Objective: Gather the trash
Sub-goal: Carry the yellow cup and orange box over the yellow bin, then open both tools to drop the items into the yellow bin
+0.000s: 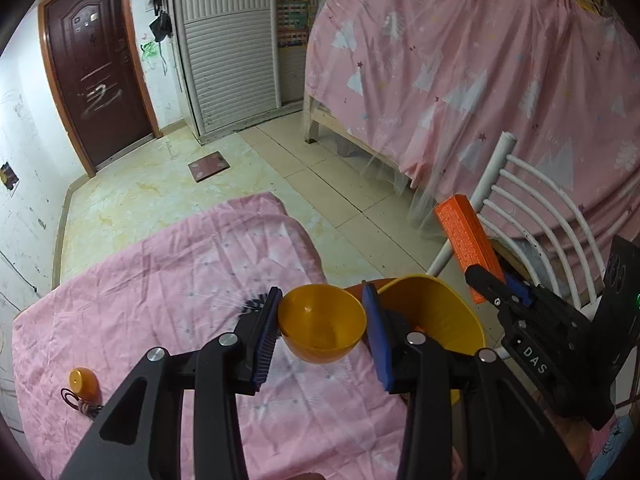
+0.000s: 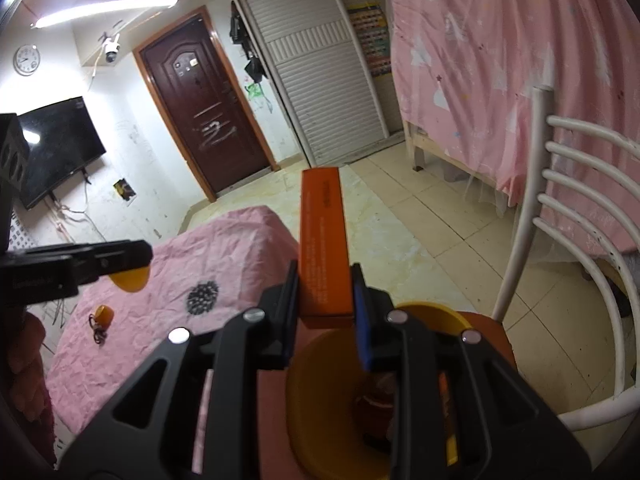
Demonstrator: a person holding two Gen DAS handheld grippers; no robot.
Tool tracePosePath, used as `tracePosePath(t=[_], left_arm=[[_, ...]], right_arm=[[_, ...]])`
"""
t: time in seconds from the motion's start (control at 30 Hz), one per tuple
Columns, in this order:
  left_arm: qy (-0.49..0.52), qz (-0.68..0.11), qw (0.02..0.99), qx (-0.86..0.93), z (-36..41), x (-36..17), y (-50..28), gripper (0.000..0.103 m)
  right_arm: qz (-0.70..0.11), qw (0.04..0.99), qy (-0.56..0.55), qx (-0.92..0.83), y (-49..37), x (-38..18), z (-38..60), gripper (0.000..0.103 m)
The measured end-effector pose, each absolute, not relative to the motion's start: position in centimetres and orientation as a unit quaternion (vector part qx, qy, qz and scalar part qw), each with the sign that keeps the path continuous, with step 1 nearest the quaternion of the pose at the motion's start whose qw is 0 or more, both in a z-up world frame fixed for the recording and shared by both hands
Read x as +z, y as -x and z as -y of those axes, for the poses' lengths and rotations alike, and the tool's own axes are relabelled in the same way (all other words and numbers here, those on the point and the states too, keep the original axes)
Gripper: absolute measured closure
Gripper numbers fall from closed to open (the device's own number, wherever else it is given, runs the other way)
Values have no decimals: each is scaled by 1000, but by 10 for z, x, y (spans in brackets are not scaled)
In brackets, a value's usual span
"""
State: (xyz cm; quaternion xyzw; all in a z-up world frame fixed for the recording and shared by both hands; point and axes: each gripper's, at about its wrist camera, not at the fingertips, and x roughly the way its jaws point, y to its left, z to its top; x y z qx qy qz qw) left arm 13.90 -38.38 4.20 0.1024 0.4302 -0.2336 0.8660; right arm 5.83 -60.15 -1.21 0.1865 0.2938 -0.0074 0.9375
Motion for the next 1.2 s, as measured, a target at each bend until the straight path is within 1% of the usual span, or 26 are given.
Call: tracePosePath(t=[0.6,0.7,0.77,0.83,0.87,0.9,1.07,1.2], left_arm=[[-124,-453,840,-273,451,6,-117,69],[-122,-454,837,-279,463,2,-118,64],[-124,-456,837,-277,468,0,-120,49],[-121,-460,835,-278,470,-4,-122,44],[-121,-461,835,-276,469,-5,-122,44],[-121,-462,835,-274,468,-6,-122,44],[-112,-461,839,-267,456,-6,-124,44],[-110,-445,849,-264,442,0,-120,44]], right_arm=[[-296,930,-210,-62,-35,-39,642,80],[-301,926,-220,-61,-37,-46,647,80],[-308,924,-220,-59,-39,-50,647,80],[-315,922,-217,-56,-41,-54,646,71],[-317,922,-215,-56,-41,-54,644,62],[-317,923,-213,-56,-41,-54,643,58],[-313,924,-212,-54,-39,-52,640,58],[-311,926,-208,-49,-39,-48,633,58]])
